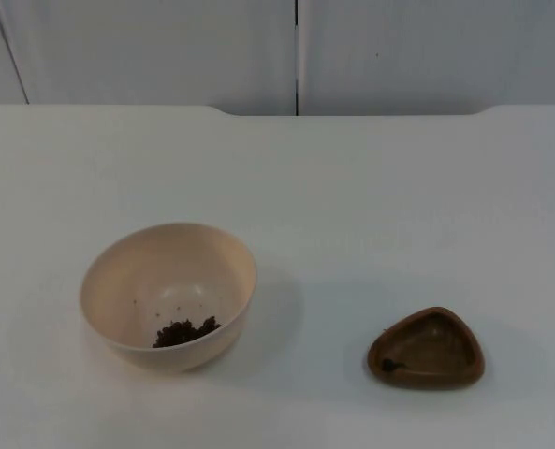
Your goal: Pick up the bowl with the left hand and pour the coffee beans from the cup into the bowl with the right hand.
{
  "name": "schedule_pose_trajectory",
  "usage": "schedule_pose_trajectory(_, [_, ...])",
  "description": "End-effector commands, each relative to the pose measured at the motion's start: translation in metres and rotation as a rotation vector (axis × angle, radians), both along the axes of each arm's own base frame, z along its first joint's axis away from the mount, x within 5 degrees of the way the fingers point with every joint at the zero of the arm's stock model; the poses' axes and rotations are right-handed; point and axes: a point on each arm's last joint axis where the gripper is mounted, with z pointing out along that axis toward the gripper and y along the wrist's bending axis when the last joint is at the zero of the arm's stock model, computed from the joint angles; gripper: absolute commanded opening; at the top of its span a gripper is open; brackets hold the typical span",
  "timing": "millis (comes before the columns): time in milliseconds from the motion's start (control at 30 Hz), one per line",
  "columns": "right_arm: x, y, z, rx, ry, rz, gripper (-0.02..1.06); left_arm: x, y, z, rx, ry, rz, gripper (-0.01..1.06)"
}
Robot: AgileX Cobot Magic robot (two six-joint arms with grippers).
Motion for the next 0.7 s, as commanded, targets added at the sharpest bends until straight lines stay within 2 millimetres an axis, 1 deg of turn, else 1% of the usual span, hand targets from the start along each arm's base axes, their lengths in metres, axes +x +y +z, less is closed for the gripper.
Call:
schedule_pose_trajectory(0, [-0.0007,-0.0001,0.0005,0.006,-0.006,-0.002,1.05,0.0003,0.0001,-0.0003,-0.006,-0.011,0.007,1.05])
schedule_pose_trajectory(167, [-0.0007,-0.0001,0.0005,0.006,-0.006,-0.002,1.05,0.0003,0.0001,-0.0003,-0.006,-0.011,0.007,1.05])
schedule_pose_trajectory(333, [-0.001,0.0003,0.0005,0.005,-0.006,-0.074,1.05,0.0003,0.0001,-0.0003,-0.006,-0.011,0.007,1.05])
schedule_pose_trajectory(467, [-0.0016,0.0012,0.0005,0.005,-0.007,-0.216,1.05,0.0004,0.0002,-0.0003,-0.004,-0.011,0.007,1.05])
schedule_pose_trajectory(500, [-0.0016,0.0012,0.0005,0.005,-0.007,-0.216,1.05,0.0004,0.0002,-0.0003,-0.004,-0.011,0.007,1.05])
schedule_pose_trajectory(667, [-0.002,0.0022,0.0005,0.004,-0.007,-0.356,1.05,0.0004,0.0004,-0.0003,-0.003,-0.012,0.009,1.05])
